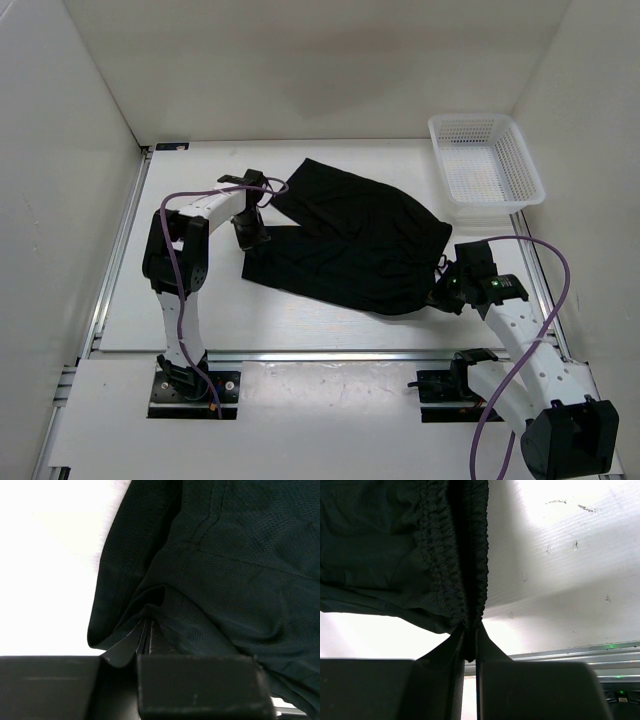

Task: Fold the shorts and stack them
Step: Flatten the shorts out

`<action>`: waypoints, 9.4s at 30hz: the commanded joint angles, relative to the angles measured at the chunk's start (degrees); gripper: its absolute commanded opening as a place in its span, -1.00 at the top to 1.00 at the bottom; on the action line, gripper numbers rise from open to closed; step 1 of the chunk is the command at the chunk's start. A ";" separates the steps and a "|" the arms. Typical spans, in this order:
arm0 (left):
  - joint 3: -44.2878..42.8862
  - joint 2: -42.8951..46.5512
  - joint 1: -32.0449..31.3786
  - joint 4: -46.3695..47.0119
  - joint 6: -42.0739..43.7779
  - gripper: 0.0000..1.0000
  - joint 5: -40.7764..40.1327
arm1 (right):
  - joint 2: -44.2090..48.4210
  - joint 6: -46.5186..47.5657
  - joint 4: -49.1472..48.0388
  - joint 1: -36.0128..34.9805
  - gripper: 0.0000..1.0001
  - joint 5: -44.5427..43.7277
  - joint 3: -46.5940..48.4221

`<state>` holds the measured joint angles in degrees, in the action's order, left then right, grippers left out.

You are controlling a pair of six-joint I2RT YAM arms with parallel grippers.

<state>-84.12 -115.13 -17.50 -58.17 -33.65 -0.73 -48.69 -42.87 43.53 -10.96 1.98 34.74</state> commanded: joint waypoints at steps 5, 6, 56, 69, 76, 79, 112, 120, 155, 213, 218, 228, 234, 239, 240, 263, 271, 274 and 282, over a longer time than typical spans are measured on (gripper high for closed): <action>-1.31 0.08 -0.35 0.43 0.07 0.79 -3.39 | -0.01 0.95 -0.46 -0.29 1.00 -0.48 0.68; -1.31 0.95 -0.35 -0.09 0.07 0.79 -4.09 | -0.01 0.95 -0.46 -0.29 1.00 -0.48 0.68; 0.53 4.48 0.18 -0.45 2.45 0.20 0.20 | -0.53 1.48 -0.46 -0.29 1.00 -0.48 1.21; 2.11 6.15 0.18 -0.45 1.31 0.53 0.73 | -1.06 1.48 -0.99 -0.29 1.00 -0.48 1.21; 2.11 6.67 0.18 -0.97 0.78 0.79 0.12 | -1.06 1.48 -0.99 -0.29 1.00 -0.48 1.21; 2.11 8.60 0.18 -2.73 0.78 0.79 -1.28 | -1.06 1.48 -0.99 -0.29 1.00 -0.48 1.21; 23.84 39.19 9.32 -7.22 -2.21 -0.17 1.79 | 15.46 -1.42 19.75 -0.29 -0.15 -1.17 4.71; 1.26 26.73 8.54 -7.93 0.25 -0.40 0.28 | 6.24 -0.90 14.41 -0.29 -0.38 -7.25 12.10; -55.45 -31.21 -4.74 -8.62 0.78 0.30 0.55 | -31.65 6.66 -8.37 9.73 -0.08 -1.72 19.84; -36.91 -23.56 4.47 -8.89 1.66 0.79 -3.66 | -57.74 4.82 -14.09 1.92 0.25 -8.74 33.28; -36.99 -23.56 8.79 -7.48 2.18 0.79 -2.09 | -63.98 4.82 -12.16 -1.69 0.43 -11.65 42.22; -52.30 -29.28 10.82 -12.76 5.61 0.79 0.20 | -70.42 -0.62 -7.49 -1.61 0.37 -14.02 55.01; -44.91 -24.18 10.82 -9.95 6.14 0.79 2.14 | -62.86 -3.09 -9.95 0.06 0.35 -15.94 45.17; -43.76 -21.63 10.20 -9.42 6.14 0.79 2.14 | -59.78 -2.40 -9.95 1.37 0.32 -17.62 43.22; -43.76 -21.63 10.20 -9.42 6.14 0.79 2.14 | -59.77 -2.39 -9.95 1.38 0.32 -17.62 43.22; -42.72 -18.81 8.09 -9.94 8.25 -0.27 3.46 | -57.05 11.14 -10.48 -3.72 -0.60 -21.13 53.67; -41.05 -16.97 8.09 -10.99 8.25 -0.24 1.79 | -67.67 14.48 -7.50 -1.88 0.86 -21.23 67.02; -40.34 -16.44 8.09 -11.00 8.25 -0.24 1.18 | -71.63 14.48 -5.39 0.06 0.86 -21.92 71.42; -37.70 -14.16 8.62 -11.00 8.78 -0.22 0.47 | -72.52 12.82 -2.83 5.51 0.86 -28.43 71.96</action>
<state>-121.97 -136.35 -9.10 -69.32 -25.67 0.84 -122.69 -29.67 38.74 -7.03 -21.71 104.99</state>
